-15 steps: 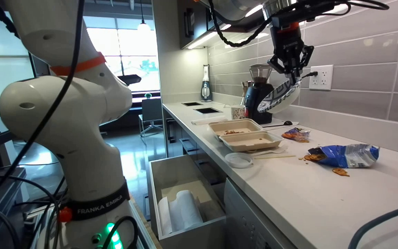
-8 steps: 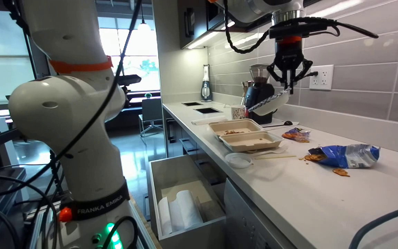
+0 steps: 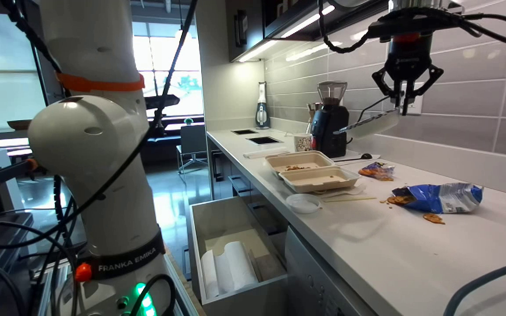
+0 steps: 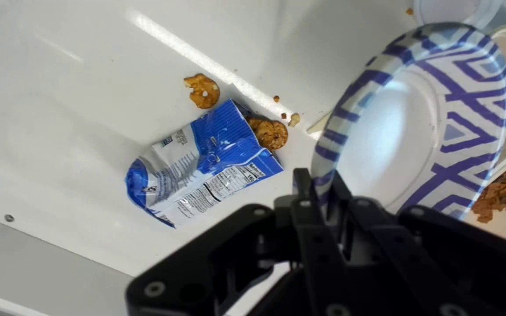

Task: Pour the contents in the bowl into the carton box

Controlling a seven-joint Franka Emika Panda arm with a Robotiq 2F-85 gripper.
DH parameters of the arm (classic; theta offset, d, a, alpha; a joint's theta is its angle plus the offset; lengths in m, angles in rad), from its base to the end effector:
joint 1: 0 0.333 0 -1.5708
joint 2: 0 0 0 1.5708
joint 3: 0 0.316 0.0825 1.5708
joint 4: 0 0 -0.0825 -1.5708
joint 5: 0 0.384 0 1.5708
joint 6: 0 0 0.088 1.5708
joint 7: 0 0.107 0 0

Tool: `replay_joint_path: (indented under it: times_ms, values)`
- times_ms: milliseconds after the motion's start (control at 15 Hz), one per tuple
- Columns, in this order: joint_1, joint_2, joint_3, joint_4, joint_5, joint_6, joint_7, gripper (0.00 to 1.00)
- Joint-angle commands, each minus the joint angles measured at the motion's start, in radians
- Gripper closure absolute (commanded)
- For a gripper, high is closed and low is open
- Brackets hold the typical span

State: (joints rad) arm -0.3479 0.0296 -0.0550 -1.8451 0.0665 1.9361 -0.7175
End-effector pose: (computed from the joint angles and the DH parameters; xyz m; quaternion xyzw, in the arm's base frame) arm 0.5330 -0.2219 0.5090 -0.9884 -0.1458 -0.0423 0.0096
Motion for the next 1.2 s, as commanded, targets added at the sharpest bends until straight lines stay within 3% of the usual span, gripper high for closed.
replay_joint_path:
  times_ms: [0,333,533,800,1133]
  values:
    - [0.043,-0.006,-0.078,-0.037,0.037,0.061,0.058,0.97]
    - [0.049,-0.008,-0.126,-0.146,0.08,0.2,0.073,0.97]
    - [0.045,-0.009,-0.14,-0.228,0.13,0.314,0.009,0.97]
    - [0.035,-0.01,-0.165,-0.28,0.199,0.303,-0.043,0.97]
    - [0.033,0.0,-0.193,-0.313,0.161,0.31,-0.039,0.97]
